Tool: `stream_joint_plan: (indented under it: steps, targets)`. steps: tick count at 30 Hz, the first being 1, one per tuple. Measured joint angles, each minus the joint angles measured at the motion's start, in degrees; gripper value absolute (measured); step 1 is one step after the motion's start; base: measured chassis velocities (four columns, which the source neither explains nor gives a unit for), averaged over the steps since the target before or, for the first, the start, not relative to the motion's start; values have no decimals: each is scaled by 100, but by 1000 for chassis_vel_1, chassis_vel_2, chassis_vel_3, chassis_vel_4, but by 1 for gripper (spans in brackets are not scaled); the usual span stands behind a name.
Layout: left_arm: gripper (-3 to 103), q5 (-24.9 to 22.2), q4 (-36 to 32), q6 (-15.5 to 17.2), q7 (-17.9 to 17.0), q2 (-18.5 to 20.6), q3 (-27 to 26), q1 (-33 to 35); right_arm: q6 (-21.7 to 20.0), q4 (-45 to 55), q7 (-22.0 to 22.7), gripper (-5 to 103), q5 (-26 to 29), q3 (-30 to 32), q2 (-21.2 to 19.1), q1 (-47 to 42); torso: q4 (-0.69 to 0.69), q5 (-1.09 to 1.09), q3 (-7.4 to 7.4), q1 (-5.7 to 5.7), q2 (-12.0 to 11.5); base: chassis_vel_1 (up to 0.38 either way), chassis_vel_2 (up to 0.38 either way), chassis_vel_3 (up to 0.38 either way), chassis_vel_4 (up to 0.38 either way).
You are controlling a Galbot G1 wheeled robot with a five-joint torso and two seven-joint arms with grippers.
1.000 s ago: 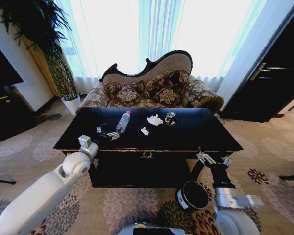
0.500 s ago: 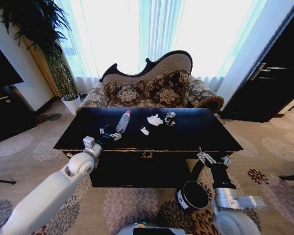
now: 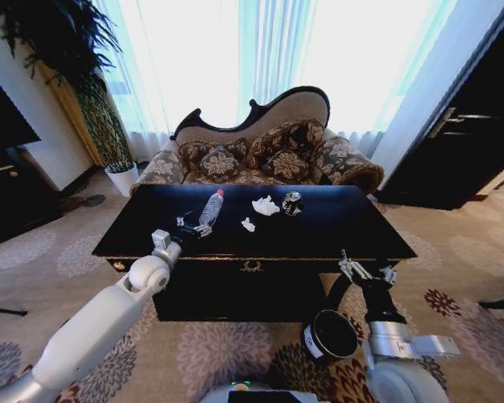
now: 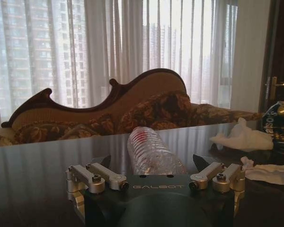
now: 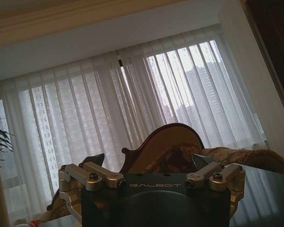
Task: Move to the front of the table and place the trash on the table into the trash bin.
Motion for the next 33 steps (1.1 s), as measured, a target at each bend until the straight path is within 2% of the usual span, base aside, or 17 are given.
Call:
stream_joint_plan:
  steps: [5,10,13,15,20,22,26,28,30,33]
  targets:
    - [97,80,249,-65,64,-307,-27,-35,-33,118,13,100,10,39,-27,-58,-2,0,0,0,0,0,0,0,0]
    - [93,257,474,-134,80,-409,3,-86,-7,113,-21,100,-165,-15,26,-96,-1,0,0,0,0,0,0,0,0]
    - [98,298,595,-151,84,-471,4,-125,69,63,-84,100,-310,-149,94,-178,-1,-1,0,0,0,0,0,0,0]
    - [101,298,615,-156,92,-474,4,-139,78,50,-91,100,-326,-170,98,-183,-1,-1,0,0,0,0,0,0,0]
    - [94,356,713,-201,109,-400,36,-226,126,11,-131,100,-453,-250,115,-200,-1,0,0,0,0,0,0,0,0]
    - [99,378,738,-208,105,-318,41,-252,178,10,-167,100,-540,-381,197,-251,-1,-1,0,0,0,0,0,0,0]
    - [100,397,761,-234,105,-296,34,-248,199,11,-173,100,-618,-464,247,-258,-1,-1,0,0,0,0,0,0,0]
    - [92,428,773,-263,100,-304,26,-233,199,12,-173,100,-626,-471,226,-253,-1,-2,0,0,1,0,0,0,0]
    - [92,434,770,-270,97,-305,18,-228,197,18,-173,100,-625,-464,206,-248,-1,-1,0,0,0,0,0,0,0]
    - [76,447,702,-282,88,-303,-24,-211,188,30,-170,100,-627,-454,191,-241,-1,-1,0,0,0,0,0,0,0]
